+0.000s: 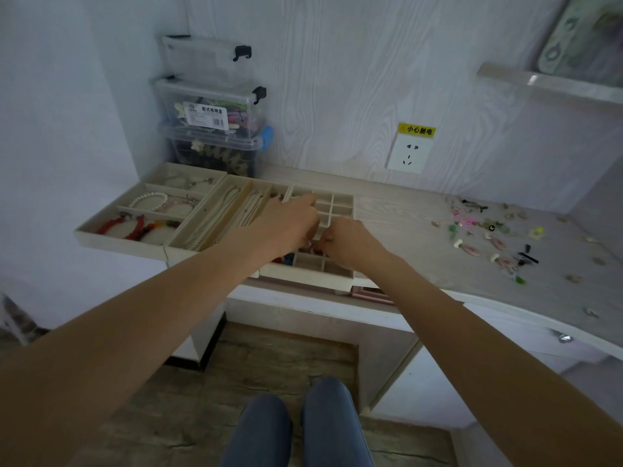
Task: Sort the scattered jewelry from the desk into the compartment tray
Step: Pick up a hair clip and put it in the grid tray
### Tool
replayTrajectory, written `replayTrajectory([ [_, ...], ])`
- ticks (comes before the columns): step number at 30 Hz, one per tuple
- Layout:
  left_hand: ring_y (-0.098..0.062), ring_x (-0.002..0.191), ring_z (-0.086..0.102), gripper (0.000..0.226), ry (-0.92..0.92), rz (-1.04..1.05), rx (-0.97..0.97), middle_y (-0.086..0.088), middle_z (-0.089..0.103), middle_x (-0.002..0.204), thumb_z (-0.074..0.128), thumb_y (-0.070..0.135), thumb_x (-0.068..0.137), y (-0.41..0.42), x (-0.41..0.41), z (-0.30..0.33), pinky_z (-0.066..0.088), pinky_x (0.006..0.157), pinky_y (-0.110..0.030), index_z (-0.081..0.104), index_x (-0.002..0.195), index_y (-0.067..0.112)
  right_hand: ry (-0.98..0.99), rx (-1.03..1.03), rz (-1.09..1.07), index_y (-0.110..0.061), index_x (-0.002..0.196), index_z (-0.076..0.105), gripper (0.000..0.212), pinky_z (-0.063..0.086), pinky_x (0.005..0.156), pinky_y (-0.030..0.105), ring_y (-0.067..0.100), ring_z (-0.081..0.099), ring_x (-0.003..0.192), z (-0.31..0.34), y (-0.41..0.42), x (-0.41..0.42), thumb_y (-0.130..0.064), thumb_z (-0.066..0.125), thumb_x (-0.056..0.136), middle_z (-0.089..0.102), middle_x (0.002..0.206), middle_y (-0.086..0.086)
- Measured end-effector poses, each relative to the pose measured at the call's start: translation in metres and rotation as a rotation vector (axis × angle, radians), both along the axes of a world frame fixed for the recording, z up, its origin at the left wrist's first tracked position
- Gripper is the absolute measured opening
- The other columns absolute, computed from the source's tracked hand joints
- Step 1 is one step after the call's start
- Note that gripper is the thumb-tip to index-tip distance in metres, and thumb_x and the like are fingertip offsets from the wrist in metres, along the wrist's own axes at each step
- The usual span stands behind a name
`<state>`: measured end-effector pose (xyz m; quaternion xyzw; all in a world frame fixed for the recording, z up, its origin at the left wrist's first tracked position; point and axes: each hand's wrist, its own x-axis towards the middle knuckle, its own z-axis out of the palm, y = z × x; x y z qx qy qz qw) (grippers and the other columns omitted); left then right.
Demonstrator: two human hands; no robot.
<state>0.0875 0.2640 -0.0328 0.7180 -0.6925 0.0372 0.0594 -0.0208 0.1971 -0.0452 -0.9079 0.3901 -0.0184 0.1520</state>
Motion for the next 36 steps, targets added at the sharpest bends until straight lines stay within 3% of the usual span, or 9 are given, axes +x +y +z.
replayTrajectory([
  [4,-0.018,0.095,0.049,0.011,-0.006,-0.026,0.017,-0.003,0.045,0.115,0.063,0.019,0.087,0.000,0.003,0.001,0.037,0.084,-0.032,0.068,0.095,0.015,0.011,-0.009,0.000,-0.007,0.071,0.060,0.030,0.029,0.047,0.017,0.009,0.038,0.051,0.000,-0.001,0.000,-0.022,0.051,0.095,0.042,0.055,0.002],
  [10,-0.019,0.089,0.048,0.010,-0.017,-0.045,0.008,-0.003,0.046,0.113,0.060,0.016,0.089,0.000,0.005,-0.001,0.034,0.075,-0.029,0.067,0.095,0.013,0.004,0.012,-0.012,0.002,0.090,0.070,0.033,0.031,0.048,0.020,0.013,0.043,0.054,0.002,0.001,0.000,-0.021,0.048,0.096,0.048,0.061,0.004],
  [14,-0.020,0.093,0.048,0.010,-0.006,-0.033,-0.019,-0.003,0.045,0.115,0.060,0.014,0.088,0.002,0.005,-0.003,0.038,0.080,-0.029,0.067,0.095,0.011,0.130,-0.048,0.059,-0.008,0.112,0.068,0.036,0.041,0.074,0.024,0.025,0.059,0.090,0.009,0.008,-0.002,-0.019,0.036,0.100,0.066,0.103,0.013],
  [16,-0.022,0.096,0.049,0.010,0.022,-0.022,-0.011,-0.004,0.045,0.116,0.060,0.012,0.087,0.001,0.005,-0.003,0.039,0.082,-0.030,0.066,0.095,0.009,0.133,-0.060,0.074,-0.008,0.113,0.068,0.036,0.038,0.075,0.025,0.022,0.054,0.084,0.010,0.008,-0.004,-0.017,0.035,0.100,0.065,0.109,0.015],
  [20,-0.022,0.096,0.052,0.015,0.046,-0.018,-0.001,-0.005,0.046,0.118,0.058,0.013,0.089,0.006,0.005,-0.003,0.045,0.084,-0.033,0.066,0.101,0.009,0.051,-0.027,0.063,-0.005,0.111,0.068,0.034,0.042,0.069,0.023,0.021,0.055,0.083,0.009,0.008,-0.009,-0.012,0.037,0.098,0.066,0.111,0.015],
  [23,-0.021,0.098,0.053,0.019,0.071,-0.034,-0.027,-0.008,0.047,0.121,0.055,0.015,0.092,0.008,0.003,-0.001,0.042,0.081,-0.028,0.065,0.107,0.009,-0.104,0.000,0.022,-0.004,0.111,0.068,0.033,0.044,0.077,0.026,0.019,0.055,0.084,0.013,0.008,-0.023,-0.008,0.039,0.095,0.065,0.112,0.012],
  [27,-0.015,0.091,0.054,0.021,0.132,-0.044,-0.055,-0.004,0.048,0.120,0.055,0.017,0.092,0.004,-0.009,0.005,0.038,0.076,-0.020,0.064,0.110,0.011,-0.236,-0.023,-0.044,-0.004,0.112,0.067,0.031,0.047,0.071,0.027,0.023,0.062,0.078,0.017,-0.002,-0.053,-0.007,0.041,0.096,0.066,0.113,0.014],
  [32,-0.015,0.088,0.057,0.019,0.150,-0.129,-0.132,-0.002,0.050,0.117,0.056,0.017,0.092,-0.019,-0.045,0.014,0.049,0.085,-0.029,0.066,0.108,0.016,-0.289,-0.061,-0.218,-0.012,0.122,0.061,0.034,0.040,0.091,0.025,0.023,0.056,0.113,0.009,-0.030,-0.098,-0.006,0.041,0.095,0.055,0.132,0.009],
  [36,-0.018,0.102,0.055,0.023,0.219,-0.175,-0.053,-0.004,0.047,0.122,0.052,0.013,0.094,-0.061,-0.084,0.011,0.042,0.086,-0.027,0.062,0.114,0.017,-0.252,-0.118,-0.381,-0.012,0.131,0.052,0.037,0.036,0.099,0.029,0.025,0.047,0.123,-0.002,-0.060,-0.136,-0.008,0.042,0.095,0.051,0.134,0.013],
])
